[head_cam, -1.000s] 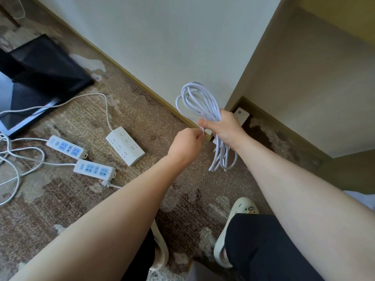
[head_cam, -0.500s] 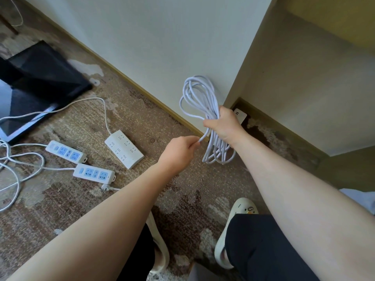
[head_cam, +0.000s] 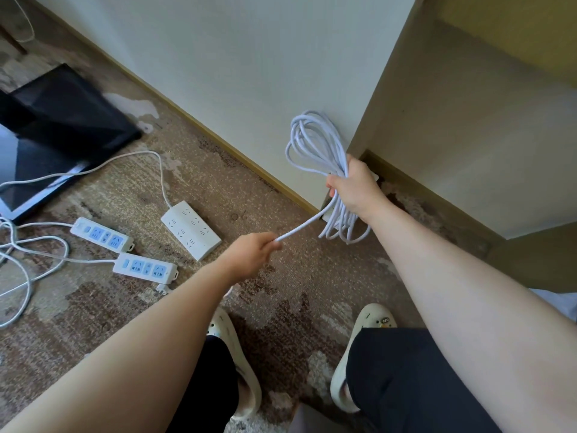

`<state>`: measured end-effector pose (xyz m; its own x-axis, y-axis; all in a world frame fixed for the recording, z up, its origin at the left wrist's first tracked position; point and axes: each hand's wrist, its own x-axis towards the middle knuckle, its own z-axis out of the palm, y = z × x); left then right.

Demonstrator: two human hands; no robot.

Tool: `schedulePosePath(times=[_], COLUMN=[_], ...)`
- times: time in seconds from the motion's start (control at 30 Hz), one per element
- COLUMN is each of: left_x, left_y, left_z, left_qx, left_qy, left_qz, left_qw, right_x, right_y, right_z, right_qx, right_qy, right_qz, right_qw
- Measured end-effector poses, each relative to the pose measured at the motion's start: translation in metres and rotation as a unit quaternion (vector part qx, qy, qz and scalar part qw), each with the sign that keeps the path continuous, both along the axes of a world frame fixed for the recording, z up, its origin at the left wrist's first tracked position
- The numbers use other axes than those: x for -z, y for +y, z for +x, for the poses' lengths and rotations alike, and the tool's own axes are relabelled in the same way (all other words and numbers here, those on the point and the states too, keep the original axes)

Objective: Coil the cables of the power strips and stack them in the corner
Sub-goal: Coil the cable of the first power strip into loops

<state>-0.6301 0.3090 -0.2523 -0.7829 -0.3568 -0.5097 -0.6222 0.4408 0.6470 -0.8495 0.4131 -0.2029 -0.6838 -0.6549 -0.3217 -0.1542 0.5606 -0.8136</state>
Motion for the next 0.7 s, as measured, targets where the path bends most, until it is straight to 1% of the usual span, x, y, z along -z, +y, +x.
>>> schedulePosePath(times=[0.1,0.2,0.27,0.33,0.43,0.5,0.6,0.7], left_x=[0.01,0.011,0.004,-0.006,-0.018,-0.018,-0.014,-0.009], left_y=[-0.03,-0.04,-0.031,-0.013,0.017,0.026,0.022,0.004], left_z=[0.038,0.058,0.047,0.022,-0.01,-0.017,-0.009,0.008], left_qx=[-0.029,-0.029,-0.006,0.036,0.059,0.059,0.062,0.031], left_qy=[-0.042,-0.061,-0.045,-0.009,0.034,0.028,-0.007,-0.021], left_qz=[0.008,-0.013,-0.042,-0.078,-0.122,-0.117,-0.084,-0.048], left_qw=[0.999,0.998,0.998,0.996,0.99,0.991,0.995,0.998], right_x=[0.001,-0.001,-0.004,-0.007,-0.007,-0.004,0.002,0.006], right_y=[0.003,0.003,-0.001,-0.006,-0.011,-0.011,-0.007,-0.002], right_z=[-0.008,-0.007,-0.002,0.007,0.021,0.025,0.021,0.007], right_qx=[0.005,0.009,0.005,-0.017,-0.064,-0.078,-0.097,-0.085], right_qy=[0.004,-0.004,-0.016,-0.026,-0.021,0.0,0.066,0.094], right_qz=[-0.007,-0.013,-0.029,-0.038,-0.025,-0.014,0.013,0.035], right_qw=[1.0,1.0,0.999,0.999,0.997,0.997,0.993,0.991])
